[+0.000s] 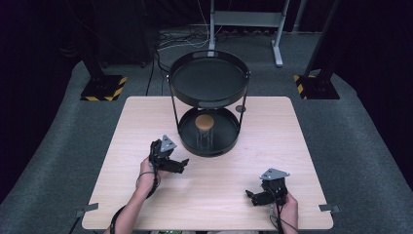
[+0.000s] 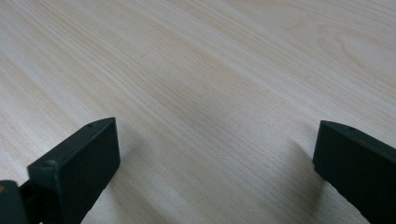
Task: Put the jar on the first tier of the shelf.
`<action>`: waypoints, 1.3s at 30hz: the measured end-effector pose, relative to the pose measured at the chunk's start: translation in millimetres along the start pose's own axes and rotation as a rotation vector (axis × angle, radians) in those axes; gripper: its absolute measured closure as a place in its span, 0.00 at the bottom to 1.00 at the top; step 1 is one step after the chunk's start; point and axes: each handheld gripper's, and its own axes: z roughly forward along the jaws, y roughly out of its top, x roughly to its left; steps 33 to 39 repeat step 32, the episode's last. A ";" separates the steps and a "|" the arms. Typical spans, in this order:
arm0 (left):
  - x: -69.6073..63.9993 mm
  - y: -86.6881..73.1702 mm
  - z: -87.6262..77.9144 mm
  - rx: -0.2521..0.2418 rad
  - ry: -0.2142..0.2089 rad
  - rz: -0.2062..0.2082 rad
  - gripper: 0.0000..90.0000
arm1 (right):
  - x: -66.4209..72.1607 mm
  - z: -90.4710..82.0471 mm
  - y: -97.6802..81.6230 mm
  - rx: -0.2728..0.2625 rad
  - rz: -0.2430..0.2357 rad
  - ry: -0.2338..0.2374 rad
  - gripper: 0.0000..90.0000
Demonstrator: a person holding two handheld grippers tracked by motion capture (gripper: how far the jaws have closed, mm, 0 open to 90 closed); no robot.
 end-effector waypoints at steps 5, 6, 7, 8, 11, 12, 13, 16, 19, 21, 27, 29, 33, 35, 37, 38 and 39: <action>2.4 -30.7 -14.2 0.037 0.014 -0.014 0.01 | 0.1 0.0 0.0 -0.001 -0.001 -0.001 0.00; 3.0 -37.1 -16.1 0.046 0.025 -0.022 0.01 | 0.1 0.0 0.0 -0.001 0.000 -0.001 0.00; 3.9 -43.5 -17.9 0.054 0.030 -0.034 0.01 | 0.1 0.0 0.0 -0.001 0.000 -0.001 0.00; 5.3 -49.8 -19.6 0.063 0.029 -0.043 0.03 | 0.1 0.0 0.0 -0.001 0.000 -0.001 0.00; 9.7 -68.0 -26.2 0.079 0.043 -0.080 0.03 | 0.2 -0.1 -0.1 -0.001 -0.001 -0.002 0.00; 11.0 -73.4 -28.9 0.080 0.050 -0.094 0.03 | 0.2 -0.1 -0.1 -0.001 -0.001 -0.002 0.00; 11.7 -78.2 -31.7 0.080 0.055 -0.106 0.03 | 0.2 -0.1 -0.1 -0.001 -0.001 -0.002 0.00; 12.5 -89.9 -38.9 0.076 0.069 -0.135 0.03 | 0.2 0.0 -0.1 -0.001 0.000 -0.001 0.00; 12.8 -98.9 -42.0 0.089 0.081 -0.148 0.02 | 0.1 0.0 0.0 0.000 0.000 -0.001 0.00; 13.6 -103.4 -42.9 0.097 0.074 -0.156 0.02 | 0.1 0.0 -0.1 -0.001 0.001 -0.002 0.00; 16.1 -105.0 -43.5 0.102 0.061 -0.166 0.01 | 0.0 0.1 -0.1 0.000 0.002 -0.002 0.00; 16.0 -105.1 -43.5 0.101 0.061 -0.166 0.01 | 0.0 0.1 -0.1 0.000 0.003 -0.001 0.00; 15.8 -105.0 -43.3 0.101 0.064 -0.169 0.01 | -0.3 0.2 0.0 0.001 0.002 0.000 0.00; 15.8 -105.0 -43.3 0.101 0.064 -0.169 0.01 | -0.3 0.2 0.0 0.001 0.002 0.000 0.00; 15.8 -105.0 -43.3 0.101 0.064 -0.169 0.01 | -0.3 0.2 0.0 0.001 0.002 0.000 0.00; 15.8 -105.0 -43.3 0.101 0.064 -0.169 0.01 | -0.3 0.2 0.0 0.001 0.002 0.000 0.00; 15.8 -105.0 -43.3 0.101 0.064 -0.169 0.01 | -0.3 0.2 0.0 0.001 0.002 0.000 0.00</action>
